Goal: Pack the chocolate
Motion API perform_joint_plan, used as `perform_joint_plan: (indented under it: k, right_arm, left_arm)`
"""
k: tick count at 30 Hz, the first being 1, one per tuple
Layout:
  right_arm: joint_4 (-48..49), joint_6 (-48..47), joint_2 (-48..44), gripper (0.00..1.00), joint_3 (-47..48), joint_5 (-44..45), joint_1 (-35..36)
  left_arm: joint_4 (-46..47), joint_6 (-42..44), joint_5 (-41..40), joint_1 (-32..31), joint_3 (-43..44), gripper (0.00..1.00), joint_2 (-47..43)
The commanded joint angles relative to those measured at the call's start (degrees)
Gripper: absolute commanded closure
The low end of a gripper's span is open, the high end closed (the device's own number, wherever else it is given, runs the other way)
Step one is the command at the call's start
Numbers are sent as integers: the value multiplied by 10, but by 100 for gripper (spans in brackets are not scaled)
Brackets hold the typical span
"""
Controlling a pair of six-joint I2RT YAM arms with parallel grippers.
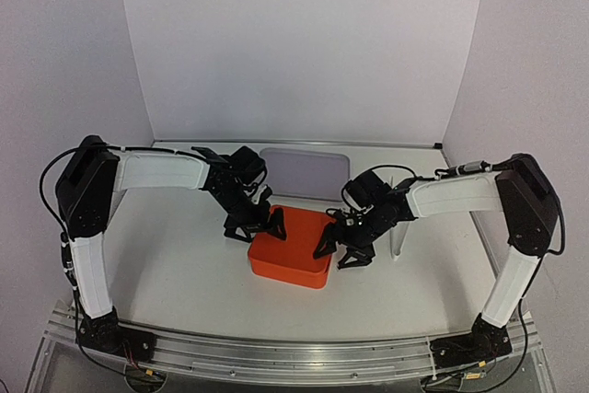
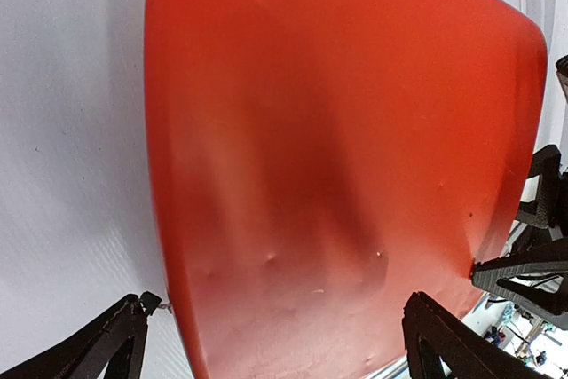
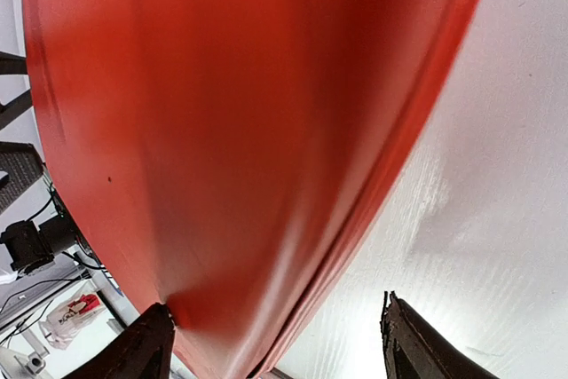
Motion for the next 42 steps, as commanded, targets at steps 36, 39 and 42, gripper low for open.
perform_joint_plan:
  k: [36, 39, 42]
  right_arm:
    - [-20, 60, 9, 35, -37, 18, 40]
    - [-5, 64, 13, 40, -61, 21, 41]
    - [32, 78, 21, 50, -89, 15, 41]
  left_arm:
    - [-136, 36, 50, -55, 54, 0, 46]
    - [-145, 38, 54, -62, 62, 0, 61]
    - [-149, 38, 61, -68, 69, 0, 75]
